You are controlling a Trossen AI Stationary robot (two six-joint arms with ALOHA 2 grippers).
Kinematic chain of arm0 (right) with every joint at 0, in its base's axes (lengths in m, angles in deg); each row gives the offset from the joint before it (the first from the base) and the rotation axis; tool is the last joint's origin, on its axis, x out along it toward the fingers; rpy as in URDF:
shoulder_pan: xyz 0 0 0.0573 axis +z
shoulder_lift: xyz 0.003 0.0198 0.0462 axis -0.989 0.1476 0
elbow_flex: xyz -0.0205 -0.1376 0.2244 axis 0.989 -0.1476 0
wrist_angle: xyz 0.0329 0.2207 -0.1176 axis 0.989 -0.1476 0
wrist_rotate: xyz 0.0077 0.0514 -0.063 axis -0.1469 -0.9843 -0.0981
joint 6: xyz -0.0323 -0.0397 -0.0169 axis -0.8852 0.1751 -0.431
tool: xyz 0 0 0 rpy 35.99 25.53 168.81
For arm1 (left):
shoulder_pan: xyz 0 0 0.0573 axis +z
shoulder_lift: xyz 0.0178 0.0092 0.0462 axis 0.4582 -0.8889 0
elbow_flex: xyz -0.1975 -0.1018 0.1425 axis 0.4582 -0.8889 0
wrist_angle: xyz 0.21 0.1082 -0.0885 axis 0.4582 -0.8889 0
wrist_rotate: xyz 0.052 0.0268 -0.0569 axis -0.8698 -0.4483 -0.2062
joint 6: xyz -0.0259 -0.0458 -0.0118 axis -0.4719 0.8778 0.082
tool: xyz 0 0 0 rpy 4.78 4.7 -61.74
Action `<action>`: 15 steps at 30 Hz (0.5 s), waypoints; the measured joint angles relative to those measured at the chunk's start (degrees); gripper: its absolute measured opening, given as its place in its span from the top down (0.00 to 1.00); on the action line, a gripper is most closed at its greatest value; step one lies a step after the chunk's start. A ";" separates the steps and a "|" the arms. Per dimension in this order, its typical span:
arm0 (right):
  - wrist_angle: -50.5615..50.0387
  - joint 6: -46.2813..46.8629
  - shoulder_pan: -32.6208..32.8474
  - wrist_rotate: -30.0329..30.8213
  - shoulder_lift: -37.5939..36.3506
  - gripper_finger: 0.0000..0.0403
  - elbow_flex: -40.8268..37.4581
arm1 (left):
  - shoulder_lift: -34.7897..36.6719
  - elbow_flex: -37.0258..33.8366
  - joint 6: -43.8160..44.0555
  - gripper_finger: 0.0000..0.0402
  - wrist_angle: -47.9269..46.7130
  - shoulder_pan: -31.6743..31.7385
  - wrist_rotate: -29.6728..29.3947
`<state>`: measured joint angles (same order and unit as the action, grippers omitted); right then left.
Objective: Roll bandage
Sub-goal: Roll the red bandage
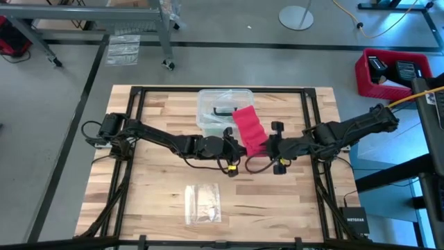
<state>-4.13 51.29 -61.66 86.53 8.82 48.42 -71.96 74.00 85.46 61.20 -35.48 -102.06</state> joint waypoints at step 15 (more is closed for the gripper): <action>-13.05 -8.87 -1.39 27.03 -0.56 0.97 22.36 | 0.00 0.00 -8.68 0.97 -4.48 -7.74 1.46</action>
<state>-17.18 42.41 -63.05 113.56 8.26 70.78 -71.96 74.00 76.78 56.72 -43.22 -100.59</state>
